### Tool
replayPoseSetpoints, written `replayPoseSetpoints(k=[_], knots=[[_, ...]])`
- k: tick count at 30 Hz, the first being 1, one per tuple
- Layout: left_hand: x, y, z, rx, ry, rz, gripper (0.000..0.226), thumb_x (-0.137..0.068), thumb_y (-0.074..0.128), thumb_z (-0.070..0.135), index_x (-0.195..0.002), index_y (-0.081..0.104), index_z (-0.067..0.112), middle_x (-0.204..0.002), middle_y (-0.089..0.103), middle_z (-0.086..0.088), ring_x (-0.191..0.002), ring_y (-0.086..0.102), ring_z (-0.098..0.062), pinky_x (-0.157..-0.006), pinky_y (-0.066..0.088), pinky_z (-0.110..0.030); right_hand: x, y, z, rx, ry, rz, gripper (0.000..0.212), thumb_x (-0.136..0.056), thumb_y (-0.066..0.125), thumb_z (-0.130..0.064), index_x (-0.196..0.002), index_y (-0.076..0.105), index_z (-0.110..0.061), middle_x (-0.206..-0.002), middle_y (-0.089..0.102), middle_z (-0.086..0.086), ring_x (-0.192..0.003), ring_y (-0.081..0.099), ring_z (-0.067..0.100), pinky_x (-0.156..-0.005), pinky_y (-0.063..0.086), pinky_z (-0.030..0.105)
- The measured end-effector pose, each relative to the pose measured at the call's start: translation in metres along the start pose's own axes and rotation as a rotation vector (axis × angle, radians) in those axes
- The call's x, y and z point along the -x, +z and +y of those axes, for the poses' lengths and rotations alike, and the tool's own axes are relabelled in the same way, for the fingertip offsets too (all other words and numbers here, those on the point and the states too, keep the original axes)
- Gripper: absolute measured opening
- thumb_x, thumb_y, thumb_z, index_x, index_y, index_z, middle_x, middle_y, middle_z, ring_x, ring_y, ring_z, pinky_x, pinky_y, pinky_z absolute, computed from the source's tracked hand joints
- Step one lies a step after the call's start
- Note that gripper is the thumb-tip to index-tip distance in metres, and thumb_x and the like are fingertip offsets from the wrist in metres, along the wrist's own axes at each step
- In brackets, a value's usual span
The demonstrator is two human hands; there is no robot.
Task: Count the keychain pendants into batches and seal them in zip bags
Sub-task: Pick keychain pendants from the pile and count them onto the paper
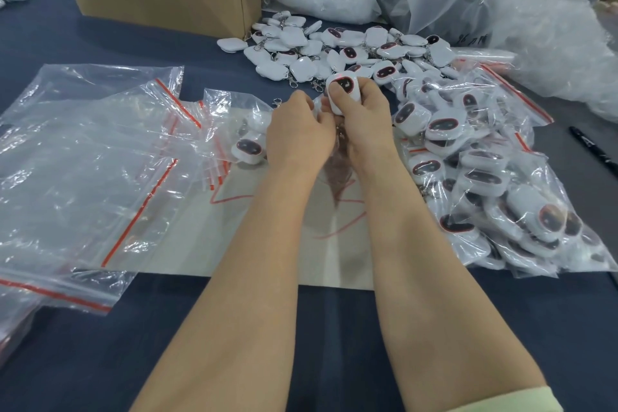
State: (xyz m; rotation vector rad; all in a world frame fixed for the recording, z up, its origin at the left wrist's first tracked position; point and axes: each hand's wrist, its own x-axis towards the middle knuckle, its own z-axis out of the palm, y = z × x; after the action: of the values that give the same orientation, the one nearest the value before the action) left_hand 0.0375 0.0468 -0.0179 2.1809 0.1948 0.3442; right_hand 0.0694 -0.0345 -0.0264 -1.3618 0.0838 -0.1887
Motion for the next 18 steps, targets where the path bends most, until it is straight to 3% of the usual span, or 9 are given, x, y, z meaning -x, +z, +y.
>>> replayPoseSetpoints(k=[4,10,16,18], knots=[[0.000,0.000,-0.001,0.016,-0.001,0.002,0.026,-0.094,0.049,0.029,-0.109,0.054,0.009,-0.105,0.063,-0.006,-0.099,0.057,-0.024,-0.079,0.043,-0.030,0.002,0.002,0.000,-0.028,0.052,-0.029,0.003,-0.095,0.056,-0.007,-0.092,0.057,-0.005,-0.080,0.061,0.013,-0.070,0.060,0.020,-0.067,0.052,0.030],[-0.001,0.001,-0.001,0.017,-0.007,0.005,0.024,-0.092,0.051,0.026,-0.108,0.055,0.010,-0.103,0.062,-0.005,-0.097,0.056,-0.024,-0.078,0.042,-0.030,-0.001,0.000,-0.001,-0.071,0.020,0.012,0.014,-0.099,0.048,-0.008,-0.090,0.059,-0.006,-0.087,0.060,0.015,-0.079,0.060,0.023,-0.082,0.054,0.038],[0.000,-0.006,0.001,0.046,-0.027,-0.016,0.023,-0.092,0.051,0.024,-0.110,0.054,0.010,-0.101,0.061,-0.004,-0.096,0.058,-0.024,-0.081,0.046,-0.032,-0.005,-0.003,-0.008,-0.050,0.082,-0.017,0.021,-0.096,0.041,0.004,-0.087,0.058,-0.005,-0.087,0.058,0.010,-0.073,0.056,0.016,-0.066,0.052,0.021],[-0.004,-0.011,0.002,0.044,-0.025,-0.019,0.022,-0.091,0.051,0.023,-0.109,0.054,0.011,-0.102,0.061,-0.005,-0.093,0.057,-0.025,-0.077,0.045,-0.032,-0.008,-0.004,-0.016,0.042,0.086,-0.056,0.019,-0.093,0.042,0.008,-0.102,0.058,0.003,-0.105,0.058,0.020,-0.081,0.059,0.021,-0.060,0.051,0.018]])
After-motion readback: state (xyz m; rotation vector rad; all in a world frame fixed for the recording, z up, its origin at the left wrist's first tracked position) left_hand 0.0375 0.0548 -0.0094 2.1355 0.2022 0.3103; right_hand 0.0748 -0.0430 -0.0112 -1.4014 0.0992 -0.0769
